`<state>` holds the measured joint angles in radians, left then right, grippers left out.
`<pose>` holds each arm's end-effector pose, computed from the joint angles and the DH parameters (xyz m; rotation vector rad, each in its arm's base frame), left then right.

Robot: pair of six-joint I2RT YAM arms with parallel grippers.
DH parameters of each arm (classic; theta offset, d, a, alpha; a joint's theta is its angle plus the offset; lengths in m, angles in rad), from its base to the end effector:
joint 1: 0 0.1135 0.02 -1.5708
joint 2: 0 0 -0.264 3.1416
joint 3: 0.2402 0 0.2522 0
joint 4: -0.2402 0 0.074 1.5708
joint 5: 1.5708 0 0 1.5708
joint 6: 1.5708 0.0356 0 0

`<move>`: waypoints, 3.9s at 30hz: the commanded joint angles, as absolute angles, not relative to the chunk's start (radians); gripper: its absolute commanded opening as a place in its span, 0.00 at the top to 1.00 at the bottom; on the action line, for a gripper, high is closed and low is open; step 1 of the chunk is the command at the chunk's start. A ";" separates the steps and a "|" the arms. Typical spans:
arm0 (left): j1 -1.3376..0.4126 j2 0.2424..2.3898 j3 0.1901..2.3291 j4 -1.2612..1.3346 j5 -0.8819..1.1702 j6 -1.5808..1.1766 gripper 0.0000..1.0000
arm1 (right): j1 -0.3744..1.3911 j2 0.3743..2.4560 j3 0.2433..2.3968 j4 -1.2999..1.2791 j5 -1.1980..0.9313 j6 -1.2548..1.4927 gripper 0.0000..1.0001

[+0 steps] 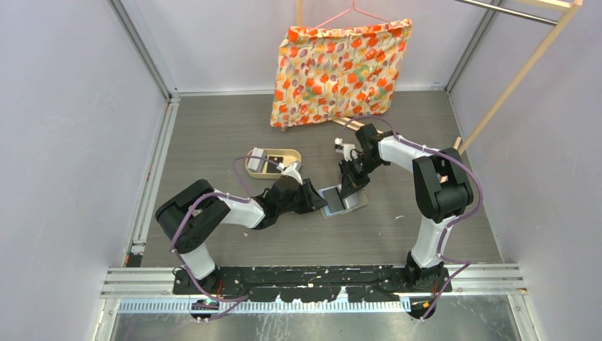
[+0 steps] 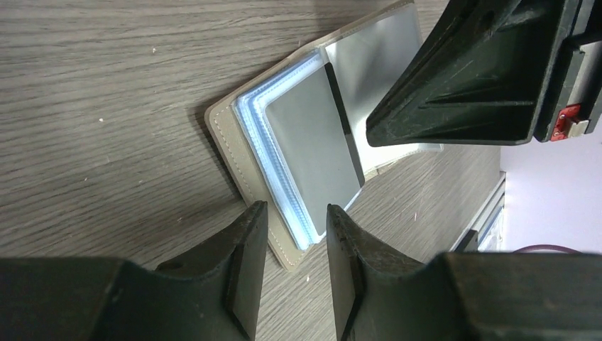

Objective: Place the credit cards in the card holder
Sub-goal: Insert the credit card into the card holder, then turn over the card slot in the card holder.

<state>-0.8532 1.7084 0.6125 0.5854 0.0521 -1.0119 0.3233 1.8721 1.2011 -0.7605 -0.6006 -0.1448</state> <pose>0.2072 -0.2402 0.1311 -0.1478 2.3043 -1.1227 0.3178 0.1277 0.1579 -0.7385 2.8257 0.9188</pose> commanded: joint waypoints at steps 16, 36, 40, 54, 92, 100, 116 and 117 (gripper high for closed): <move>-0.853 1.694 0.663 0.581 0.051 -0.989 0.64 | 0.319 1.921 1.243 -0.767 -0.607 -0.141 0.87; -0.862 1.705 0.681 0.624 0.065 -1.008 0.67 | 0.320 1.974 1.257 -0.787 -0.572 -0.137 0.87; -0.871 1.726 0.694 0.637 0.064 -1.019 0.67 | 0.321 1.975 1.258 -0.787 -0.576 -0.138 0.87; -0.876 1.774 0.825 0.479 0.072 -0.978 1.00 | 0.310 1.834 1.286 -0.852 -0.655 -0.215 0.76; -0.975 2.058 1.650 -0.625 0.049 -0.656 0.62 | 0.068 1.594 1.236 -0.895 -0.892 -0.269 0.63; -0.941 2.003 1.446 -0.301 0.239 -0.778 0.60 | 0.044 1.592 1.234 -0.901 -0.911 -0.268 0.63; -0.873 1.842 1.204 0.016 0.297 -0.838 0.58 | 0.044 1.671 1.210 -0.882 -1.040 -0.222 0.71; -0.867 1.840 1.191 0.033 0.303 -0.841 0.58 | 0.048 1.678 1.210 -0.882 -1.041 -0.221 0.71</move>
<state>-0.8940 1.9030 1.2221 -0.0929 0.2646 -0.8333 0.0437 1.6615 1.2102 -0.8909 -0.9718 -0.2432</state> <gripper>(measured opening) 0.416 0.294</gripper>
